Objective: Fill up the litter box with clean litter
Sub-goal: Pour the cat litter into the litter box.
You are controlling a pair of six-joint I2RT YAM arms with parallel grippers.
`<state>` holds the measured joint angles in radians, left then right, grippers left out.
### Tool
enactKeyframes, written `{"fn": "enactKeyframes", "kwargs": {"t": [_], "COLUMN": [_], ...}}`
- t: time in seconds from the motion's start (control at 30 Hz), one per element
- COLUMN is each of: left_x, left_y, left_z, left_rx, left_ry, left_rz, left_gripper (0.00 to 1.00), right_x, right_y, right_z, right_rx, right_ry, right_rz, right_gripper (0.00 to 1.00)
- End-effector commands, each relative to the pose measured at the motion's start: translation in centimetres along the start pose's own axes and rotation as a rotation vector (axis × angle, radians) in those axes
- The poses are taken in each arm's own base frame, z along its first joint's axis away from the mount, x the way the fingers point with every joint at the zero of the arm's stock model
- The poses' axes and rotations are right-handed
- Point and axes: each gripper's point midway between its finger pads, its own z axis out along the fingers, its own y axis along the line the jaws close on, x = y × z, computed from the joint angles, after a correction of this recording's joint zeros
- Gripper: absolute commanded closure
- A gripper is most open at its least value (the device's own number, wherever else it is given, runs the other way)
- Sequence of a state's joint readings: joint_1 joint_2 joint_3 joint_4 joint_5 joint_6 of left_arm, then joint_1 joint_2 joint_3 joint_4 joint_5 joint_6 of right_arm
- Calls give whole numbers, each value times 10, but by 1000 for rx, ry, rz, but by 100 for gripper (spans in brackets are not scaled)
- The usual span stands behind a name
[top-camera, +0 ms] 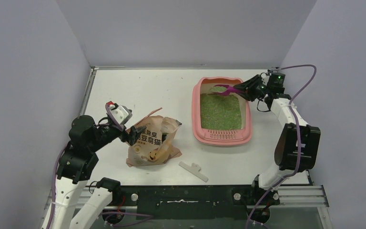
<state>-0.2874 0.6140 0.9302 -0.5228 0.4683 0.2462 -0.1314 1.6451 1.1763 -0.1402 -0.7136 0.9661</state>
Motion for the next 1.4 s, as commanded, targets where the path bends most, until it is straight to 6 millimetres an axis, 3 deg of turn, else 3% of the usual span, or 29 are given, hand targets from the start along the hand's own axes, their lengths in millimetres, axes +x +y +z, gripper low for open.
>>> {"fn": "enactKeyframes", "kwargs": {"t": [0.0,0.3,0.4,0.63,0.87,1.37], "left_x": [-21,-8,-2,0,1,-3], "left_y": [2,14,33,37,26,24], "left_z": [-1,-8,-16,-16,-10,-10], "left_rx": [-9,-115,-251,-271,-169,-168], "left_ry": [-51,-16,8,17,23,-8], "left_rz": [-19,-89,-142,-130,-24,-41], "left_gripper": [19,15,14,14,13,14], "right_x": [-31,-28,-20,15,57,132], "right_y": [26,18,18,11,2,-19], "right_z": [-25,-43,-46,-62,-85,-119], "right_rx": [-59,-24,-25,-17,-22,-59], "right_ry": [-106,-117,-102,-43,35,188], "right_rz": [-75,-77,-71,-60,-43,52], "right_gripper": [100,100,100,100,100,100]}}
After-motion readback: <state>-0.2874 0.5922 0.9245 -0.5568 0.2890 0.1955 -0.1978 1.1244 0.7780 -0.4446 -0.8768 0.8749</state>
